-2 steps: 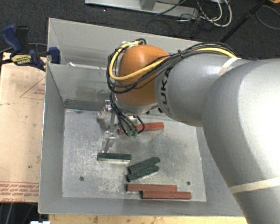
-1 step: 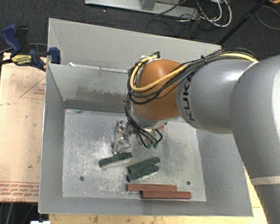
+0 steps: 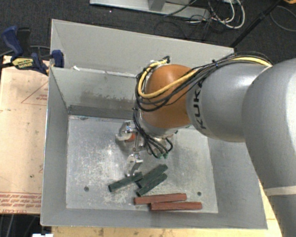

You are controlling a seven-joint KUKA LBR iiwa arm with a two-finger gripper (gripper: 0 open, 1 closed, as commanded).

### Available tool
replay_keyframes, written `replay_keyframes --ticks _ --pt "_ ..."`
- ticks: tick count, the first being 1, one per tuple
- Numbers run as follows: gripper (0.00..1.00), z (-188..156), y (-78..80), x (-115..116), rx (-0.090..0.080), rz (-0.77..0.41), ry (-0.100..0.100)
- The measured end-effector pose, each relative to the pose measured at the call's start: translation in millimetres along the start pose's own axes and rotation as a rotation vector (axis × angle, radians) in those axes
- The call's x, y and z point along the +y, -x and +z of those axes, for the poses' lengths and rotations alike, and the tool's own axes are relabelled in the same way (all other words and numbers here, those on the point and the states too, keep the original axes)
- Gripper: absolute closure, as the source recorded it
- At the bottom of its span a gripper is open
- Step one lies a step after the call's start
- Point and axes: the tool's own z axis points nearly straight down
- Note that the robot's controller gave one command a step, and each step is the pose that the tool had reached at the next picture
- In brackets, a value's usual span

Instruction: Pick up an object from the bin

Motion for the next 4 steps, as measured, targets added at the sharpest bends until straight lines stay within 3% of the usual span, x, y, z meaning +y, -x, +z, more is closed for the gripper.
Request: replay_keyframes --ticks 1,2,3,4 --pt "0.00 0.0 0.0 -0.1 0.000 0.000 0.000" --pt "1.00 -7.9 -57.5 8.1 0.014 -0.268 0.001" --pt "0.00 -8.5 -56.4 7.7 0.011 -0.268 0.001" --pt "0.00 -8.5 -56.4 7.6 0.010 -0.268 0.001"
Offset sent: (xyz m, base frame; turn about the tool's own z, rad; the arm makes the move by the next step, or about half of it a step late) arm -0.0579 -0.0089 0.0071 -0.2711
